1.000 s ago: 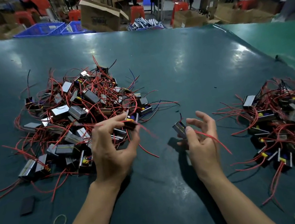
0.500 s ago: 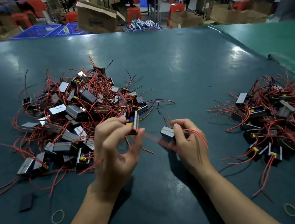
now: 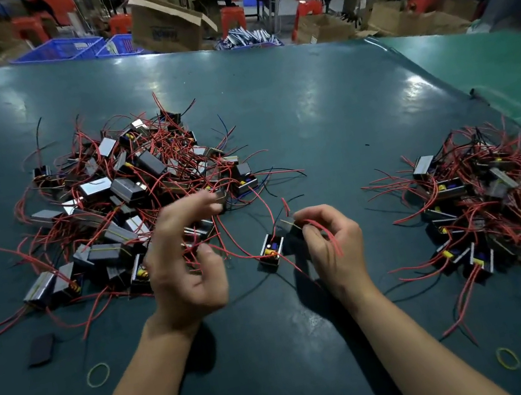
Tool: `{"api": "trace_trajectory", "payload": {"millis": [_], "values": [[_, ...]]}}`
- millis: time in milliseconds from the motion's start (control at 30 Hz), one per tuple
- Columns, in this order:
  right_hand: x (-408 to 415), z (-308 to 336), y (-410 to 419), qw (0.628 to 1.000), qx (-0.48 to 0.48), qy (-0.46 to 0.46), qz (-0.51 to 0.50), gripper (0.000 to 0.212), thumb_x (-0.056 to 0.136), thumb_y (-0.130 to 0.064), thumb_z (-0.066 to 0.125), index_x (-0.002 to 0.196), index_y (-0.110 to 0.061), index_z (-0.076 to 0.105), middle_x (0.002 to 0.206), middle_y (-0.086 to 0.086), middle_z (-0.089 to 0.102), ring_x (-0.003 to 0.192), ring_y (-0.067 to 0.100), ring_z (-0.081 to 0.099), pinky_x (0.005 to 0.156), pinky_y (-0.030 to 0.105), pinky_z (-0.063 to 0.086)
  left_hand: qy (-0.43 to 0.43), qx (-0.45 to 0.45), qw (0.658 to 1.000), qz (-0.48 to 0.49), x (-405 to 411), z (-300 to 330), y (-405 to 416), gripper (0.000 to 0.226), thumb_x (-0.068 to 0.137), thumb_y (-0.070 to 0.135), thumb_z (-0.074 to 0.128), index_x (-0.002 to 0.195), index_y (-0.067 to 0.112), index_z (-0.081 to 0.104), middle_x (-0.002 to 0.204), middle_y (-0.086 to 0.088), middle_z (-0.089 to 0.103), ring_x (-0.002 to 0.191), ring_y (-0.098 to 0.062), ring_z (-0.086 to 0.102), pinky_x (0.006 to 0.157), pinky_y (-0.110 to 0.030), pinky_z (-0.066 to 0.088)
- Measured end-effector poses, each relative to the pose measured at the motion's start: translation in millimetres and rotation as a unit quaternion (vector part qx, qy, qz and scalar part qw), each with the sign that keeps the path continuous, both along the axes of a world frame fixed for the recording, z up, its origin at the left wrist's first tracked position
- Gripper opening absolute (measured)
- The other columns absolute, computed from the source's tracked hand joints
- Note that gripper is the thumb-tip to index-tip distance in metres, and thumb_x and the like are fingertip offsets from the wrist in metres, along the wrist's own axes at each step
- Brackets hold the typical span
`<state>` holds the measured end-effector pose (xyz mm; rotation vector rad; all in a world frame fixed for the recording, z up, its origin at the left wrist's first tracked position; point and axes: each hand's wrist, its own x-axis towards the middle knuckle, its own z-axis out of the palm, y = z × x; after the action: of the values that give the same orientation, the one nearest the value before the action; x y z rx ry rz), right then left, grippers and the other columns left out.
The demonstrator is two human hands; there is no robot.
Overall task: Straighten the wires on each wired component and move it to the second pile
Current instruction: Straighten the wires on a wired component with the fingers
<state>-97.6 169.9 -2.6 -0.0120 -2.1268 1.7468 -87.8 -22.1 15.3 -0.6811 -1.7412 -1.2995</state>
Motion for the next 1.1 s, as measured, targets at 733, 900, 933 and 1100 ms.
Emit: {"api": "trace_trajectory", "payload": {"millis": [733, 900, 933, 1100], "values": [[6.5, 1.9, 1.2, 0.966, -0.147, -0.085, 0.193, 0.042, 0.079, 0.028, 0.044, 0.072, 0.0, 0.075, 0.071, 0.016, 0.073, 0.068, 0.028, 0.073, 0.064, 0.026, 0.058, -0.353, -0.077, 0.932, -0.016, -10.0, -17.6, 23.8, 0.031, 0.08, 0.011, 0.076, 0.104, 0.019, 0.058, 0.08, 0.01, 0.068, 0.06, 0.002, 0.057, 0.055, -0.005, 0.037], [3.5, 4.5, 7.9, 0.978, -0.112, -0.072, 0.159, 0.036, 0.081, 0.022, 0.046, 0.076, -0.002, 0.073, 0.074, 0.011, 0.073, 0.061, 0.02, 0.069, 0.057, 0.024, 0.053, -0.38, 0.015, 0.924, -0.052, -10.2, -11.2, 20.6, 0.034, 0.083, 0.005, 0.073, 0.106, 0.025, 0.059, 0.083, 0.0, 0.072, 0.055, -0.01, 0.054, 0.054, -0.027, 0.045], [2.6, 5.0, 8.0, 0.978, -0.124, -0.073, 0.152, 0.033, 0.085, 0.019, 0.046, 0.079, -0.002, 0.071, 0.076, 0.009, 0.073, 0.059, 0.019, 0.068, 0.056, 0.024, 0.053, -0.381, 0.033, 0.921, -0.067, -9.8, -9.2, 20.2, 0.037, 0.084, 0.002, 0.071, 0.109, 0.025, 0.058, 0.086, -0.002, 0.073, 0.058, -0.02, 0.055, 0.059, -0.034, 0.047], [-0.4, 7.0, 11.6, 0.98, -0.091, -0.084, 0.154, 0.01, 0.093, -0.006, 0.062, 0.096, -0.013, 0.069, 0.083, 0.005, 0.073, 0.056, 0.006, 0.06, 0.051, 0.016, 0.046, -0.373, 0.09, 0.917, -0.108, -9.7, -5.6, 21.3, 0.059, 0.083, -0.005, 0.07, 0.129, 0.019, 0.042, 0.094, -0.004, 0.075, 0.081, -0.042, 0.064, 0.073, -0.055, 0.051]]}}
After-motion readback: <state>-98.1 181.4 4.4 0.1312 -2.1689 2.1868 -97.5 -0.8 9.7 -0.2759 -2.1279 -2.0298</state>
